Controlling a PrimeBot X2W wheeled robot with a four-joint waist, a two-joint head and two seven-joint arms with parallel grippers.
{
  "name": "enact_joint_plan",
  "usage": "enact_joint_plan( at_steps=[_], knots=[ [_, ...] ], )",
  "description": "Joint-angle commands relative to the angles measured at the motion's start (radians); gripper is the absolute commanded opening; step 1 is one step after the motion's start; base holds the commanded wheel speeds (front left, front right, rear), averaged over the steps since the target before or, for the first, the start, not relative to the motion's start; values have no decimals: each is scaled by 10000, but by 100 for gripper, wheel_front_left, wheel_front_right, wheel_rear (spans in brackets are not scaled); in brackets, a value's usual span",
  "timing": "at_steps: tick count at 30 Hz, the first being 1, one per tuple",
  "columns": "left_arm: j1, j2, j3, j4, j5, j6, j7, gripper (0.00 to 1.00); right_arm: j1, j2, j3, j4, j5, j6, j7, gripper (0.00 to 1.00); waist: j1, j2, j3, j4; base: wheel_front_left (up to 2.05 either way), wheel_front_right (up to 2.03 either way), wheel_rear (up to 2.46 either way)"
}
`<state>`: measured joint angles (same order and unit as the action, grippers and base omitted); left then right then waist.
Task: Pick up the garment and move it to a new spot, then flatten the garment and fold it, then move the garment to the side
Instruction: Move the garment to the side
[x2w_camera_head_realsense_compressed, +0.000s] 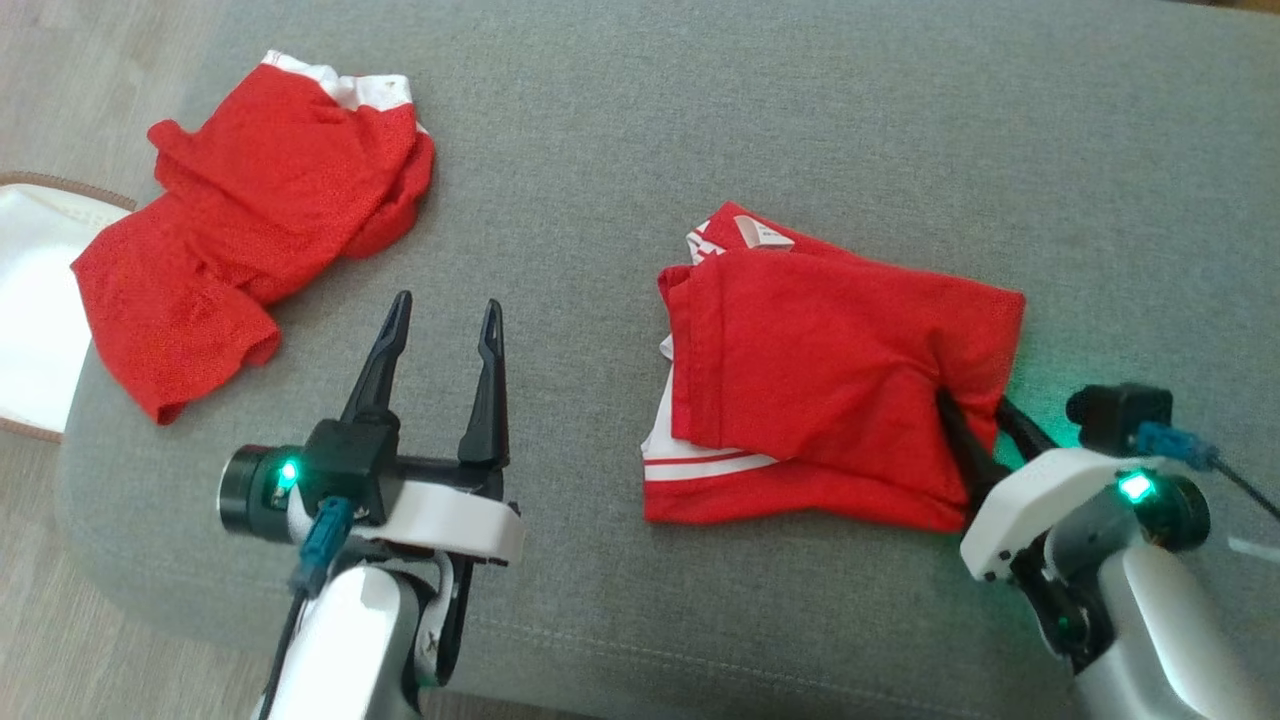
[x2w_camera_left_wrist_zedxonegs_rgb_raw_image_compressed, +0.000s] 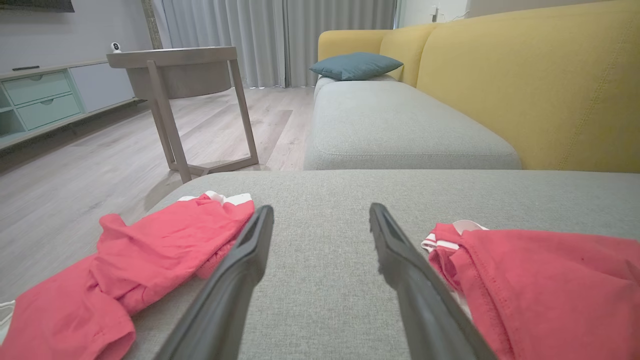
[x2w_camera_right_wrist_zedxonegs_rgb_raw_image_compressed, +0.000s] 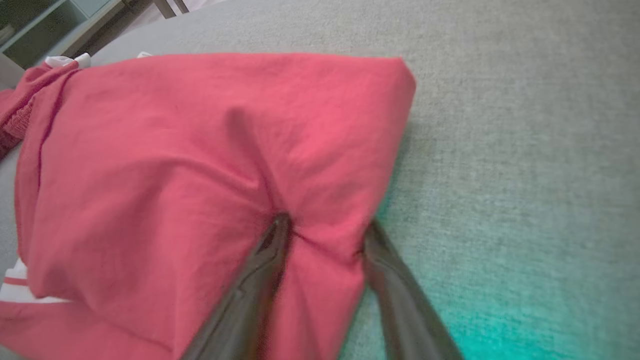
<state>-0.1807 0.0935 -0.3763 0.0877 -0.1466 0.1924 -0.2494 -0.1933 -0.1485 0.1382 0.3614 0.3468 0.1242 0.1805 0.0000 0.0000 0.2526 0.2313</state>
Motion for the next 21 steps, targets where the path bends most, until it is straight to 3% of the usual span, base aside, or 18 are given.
enact_joint_plan(
  at_steps=[1,9,21],
  knots=[
    [-438,31,338,-378,119,26,-120,100,-67,-154,456,-71,97,65,298,0,0,0,17,-4,0,0,0],
    [-323,80,524,-539,224,46,-122,100,-92,-556,673,-757,-283,65,294,0,0,0,14,-566,0,0,0],
    [-644,199,408,-743,533,-186,-123,100,-283,-1420,857,-1783,-342,65,318,0,0,0,209,-3308,0,0,0]
  ],
)
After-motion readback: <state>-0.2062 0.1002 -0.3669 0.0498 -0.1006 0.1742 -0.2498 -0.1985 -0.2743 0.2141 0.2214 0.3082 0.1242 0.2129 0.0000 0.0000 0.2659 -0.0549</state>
